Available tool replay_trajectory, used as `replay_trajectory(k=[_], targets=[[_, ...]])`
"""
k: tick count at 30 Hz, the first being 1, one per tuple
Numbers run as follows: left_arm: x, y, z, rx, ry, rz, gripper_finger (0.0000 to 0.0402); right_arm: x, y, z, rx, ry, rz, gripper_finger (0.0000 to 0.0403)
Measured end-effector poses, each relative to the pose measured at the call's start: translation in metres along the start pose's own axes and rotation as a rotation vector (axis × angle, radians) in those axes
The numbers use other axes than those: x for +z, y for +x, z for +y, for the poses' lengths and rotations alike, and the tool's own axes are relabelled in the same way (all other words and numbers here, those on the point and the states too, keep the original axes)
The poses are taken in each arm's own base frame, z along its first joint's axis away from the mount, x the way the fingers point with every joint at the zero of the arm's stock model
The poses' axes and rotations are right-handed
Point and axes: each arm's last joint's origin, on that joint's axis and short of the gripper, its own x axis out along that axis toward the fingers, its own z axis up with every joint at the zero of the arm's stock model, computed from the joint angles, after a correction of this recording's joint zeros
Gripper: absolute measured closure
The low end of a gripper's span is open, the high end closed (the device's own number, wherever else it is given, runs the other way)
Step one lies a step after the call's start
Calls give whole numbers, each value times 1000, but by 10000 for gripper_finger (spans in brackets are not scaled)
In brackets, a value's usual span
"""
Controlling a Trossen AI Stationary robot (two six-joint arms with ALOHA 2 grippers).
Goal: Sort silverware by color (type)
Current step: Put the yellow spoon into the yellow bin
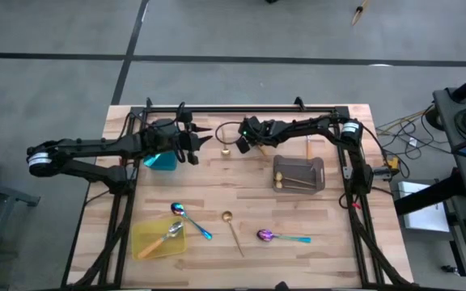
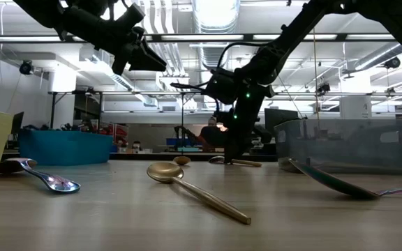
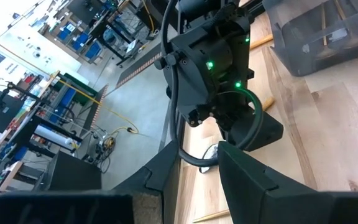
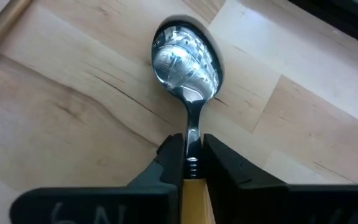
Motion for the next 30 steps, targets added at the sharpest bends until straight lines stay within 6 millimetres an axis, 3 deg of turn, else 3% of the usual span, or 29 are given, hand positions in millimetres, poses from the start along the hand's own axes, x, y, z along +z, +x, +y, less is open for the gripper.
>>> replay_trajectory(k=[5,18,30], targets=[[0,1,0,-1,0,1,309,4,-13,1,17,-9,-20,372],[0,1,0,-1,0,0,309,28,-70,7,86,-35,-225,372],[1,1,-2,-77,-20,-62,309,10,-113,15,230,-36,-567,371]])
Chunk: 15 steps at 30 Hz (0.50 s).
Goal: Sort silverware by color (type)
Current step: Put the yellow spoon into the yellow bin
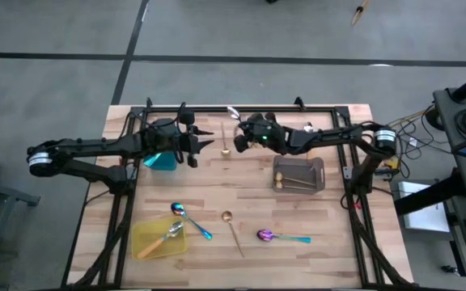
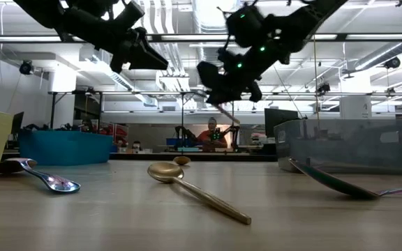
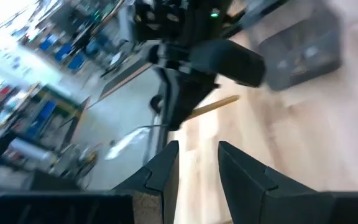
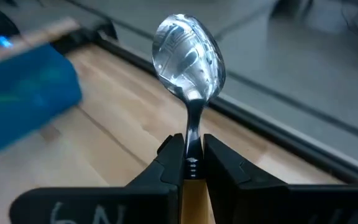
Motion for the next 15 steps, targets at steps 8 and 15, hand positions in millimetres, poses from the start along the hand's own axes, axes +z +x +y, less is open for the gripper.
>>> replay_trajectory(k=[8,15], targets=[[4,-1,-1,-180,-33,-172,309,1,-36,-9,342,56,-235,371],[8,-2,3,-220,-88,-276,309,3,-59,-8,677,47,-475,371]])
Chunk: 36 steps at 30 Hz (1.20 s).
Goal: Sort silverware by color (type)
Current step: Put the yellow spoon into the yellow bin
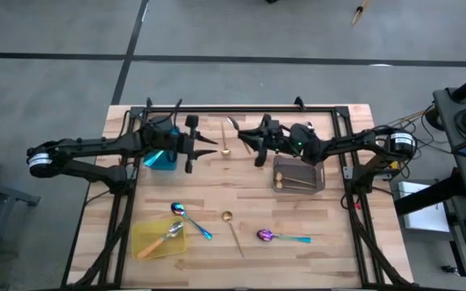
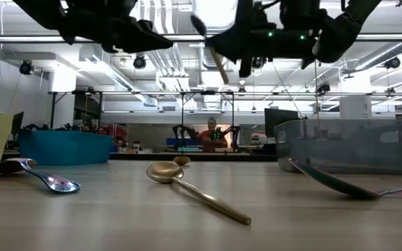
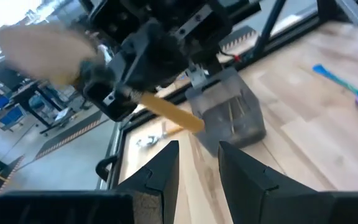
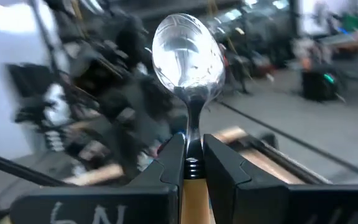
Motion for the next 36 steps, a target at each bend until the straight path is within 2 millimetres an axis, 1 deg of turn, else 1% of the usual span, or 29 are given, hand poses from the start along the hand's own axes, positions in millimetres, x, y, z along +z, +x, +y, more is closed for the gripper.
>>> replay_trajectory(k=[9,13,17,23,27,30,36], targets=[[11,-1,7,59,-131,-116,309,6,2,18,81,-99,-68,371],[16,-2,8,22,-186,-185,304,10,6,27,107,-138,-90,371],[20,-3,10,17,-242,-236,280,15,9,38,135,-183,-113,371],[20,-3,11,16,-273,-245,226,21,13,52,171,-240,-145,371],[18,6,10,-80,-285,-309,202,26,17,60,189,-266,-172,371],[14,17,11,-94,-328,-356,195,27,23,64,198,-279,-180,371],[3,37,9,-180,-373,-449,193,16,41,68,207,-290,-163,371]])
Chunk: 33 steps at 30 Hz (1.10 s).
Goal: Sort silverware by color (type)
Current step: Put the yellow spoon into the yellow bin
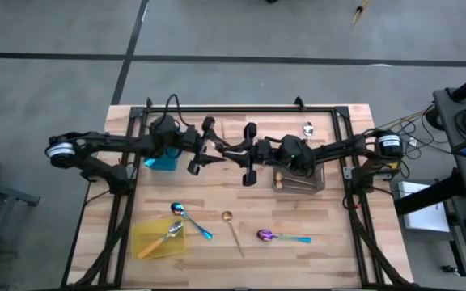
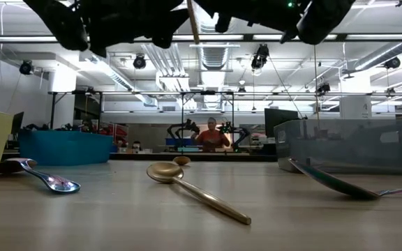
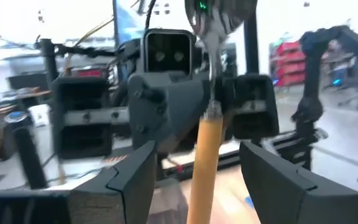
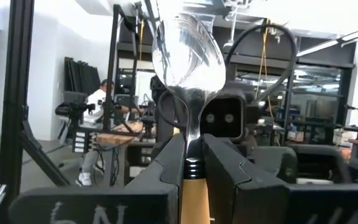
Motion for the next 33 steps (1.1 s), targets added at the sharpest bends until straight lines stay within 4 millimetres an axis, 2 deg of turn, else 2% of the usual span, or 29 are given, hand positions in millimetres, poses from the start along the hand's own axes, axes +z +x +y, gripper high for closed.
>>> replay_trajectory(k=[7,10,13,18,27,33], targets=[[-7,5,2,-80,-19,-39,196,-7,11,0,3,-35,-2,371],[-6,5,2,-77,-26,-41,216,-6,12,0,7,-51,-5,371],[-4,4,2,-72,-33,-47,264,-4,11,0,6,-69,-6,371],[-2,3,1,-80,-75,-50,375,-2,11,-1,-7,-93,-1,358],[-2,3,0,-81,-185,-43,390,-3,10,-2,-10,-100,18,337],[-6,3,0,-91,-282,-1,391,0,8,-2,-24,-89,104,314]])
